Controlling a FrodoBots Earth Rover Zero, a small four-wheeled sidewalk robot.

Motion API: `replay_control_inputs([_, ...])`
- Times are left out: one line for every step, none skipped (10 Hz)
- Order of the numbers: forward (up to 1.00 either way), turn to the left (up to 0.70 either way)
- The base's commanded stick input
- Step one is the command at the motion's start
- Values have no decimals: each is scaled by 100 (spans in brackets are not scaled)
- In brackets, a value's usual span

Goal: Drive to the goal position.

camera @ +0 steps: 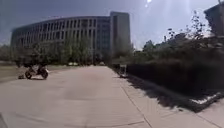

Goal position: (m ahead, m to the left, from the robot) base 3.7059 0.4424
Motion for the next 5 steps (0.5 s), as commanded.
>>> replay_control_inputs([100, 0])
replay_control_inputs([100, 34])
replay_control_inputs([100, 11])
replay_control_inputs([100, 0])
replay_control_inputs([100, 0])
